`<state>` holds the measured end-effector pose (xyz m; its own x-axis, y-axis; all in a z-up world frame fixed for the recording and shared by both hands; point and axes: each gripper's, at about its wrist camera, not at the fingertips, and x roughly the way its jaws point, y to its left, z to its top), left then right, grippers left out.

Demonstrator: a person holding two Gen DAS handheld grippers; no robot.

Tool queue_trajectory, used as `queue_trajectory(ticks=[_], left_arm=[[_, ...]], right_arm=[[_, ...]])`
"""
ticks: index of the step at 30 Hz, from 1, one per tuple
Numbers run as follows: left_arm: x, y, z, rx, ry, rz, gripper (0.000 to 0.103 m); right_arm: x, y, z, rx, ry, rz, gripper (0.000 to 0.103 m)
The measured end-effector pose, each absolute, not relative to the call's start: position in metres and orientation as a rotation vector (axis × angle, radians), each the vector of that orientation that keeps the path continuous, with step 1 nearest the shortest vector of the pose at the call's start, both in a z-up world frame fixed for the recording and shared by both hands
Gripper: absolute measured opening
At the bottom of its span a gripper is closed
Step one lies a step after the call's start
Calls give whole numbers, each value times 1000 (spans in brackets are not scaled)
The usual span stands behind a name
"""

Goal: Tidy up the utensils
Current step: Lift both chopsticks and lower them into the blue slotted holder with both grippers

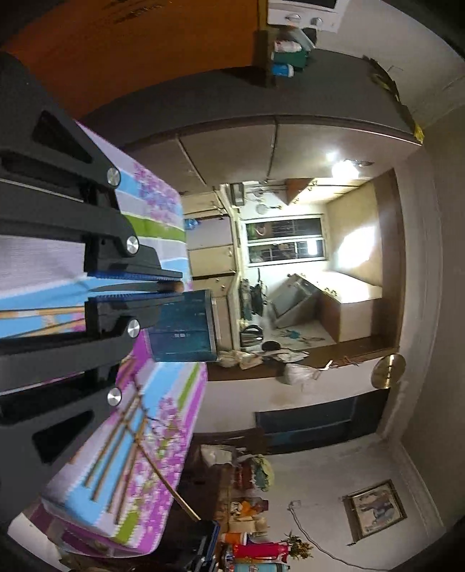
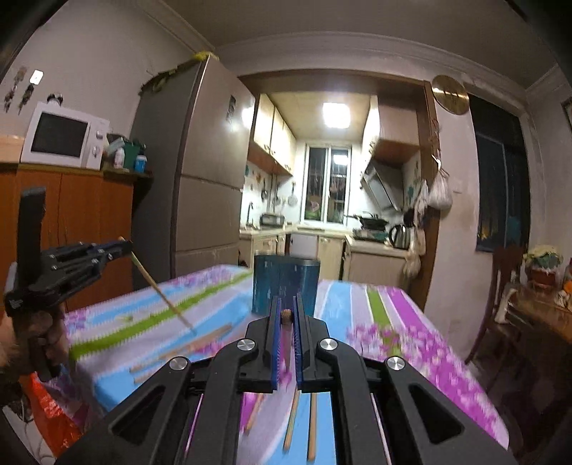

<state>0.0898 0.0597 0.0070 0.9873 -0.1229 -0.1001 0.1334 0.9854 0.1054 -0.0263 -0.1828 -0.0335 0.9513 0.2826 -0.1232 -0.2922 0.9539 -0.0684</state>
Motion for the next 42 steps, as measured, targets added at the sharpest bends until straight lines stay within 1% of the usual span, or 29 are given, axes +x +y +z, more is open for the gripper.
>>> queue_trajectory(ticks=[10, 17, 26, 33, 38, 42], left_arm=[[149, 50, 45, 130, 118, -167, 5], [168, 46, 73, 129, 121, -183, 5], [195, 35, 136, 104, 77, -200, 5], [230, 21, 179, 65, 46, -211, 5], [261, 11, 195, 56, 31, -213, 5], [286, 4, 196, 49, 40, -218, 5]], right_arm=[[46, -187, 22, -69, 153, 374, 8], [85, -196, 54, -24, 176, 397, 8], [136, -198, 115, -17, 149, 387, 8], [194, -186, 169, -32, 136, 375, 8], [231, -178, 188, -37, 130, 364, 8], [265, -173, 184, -26, 159, 362, 8]])
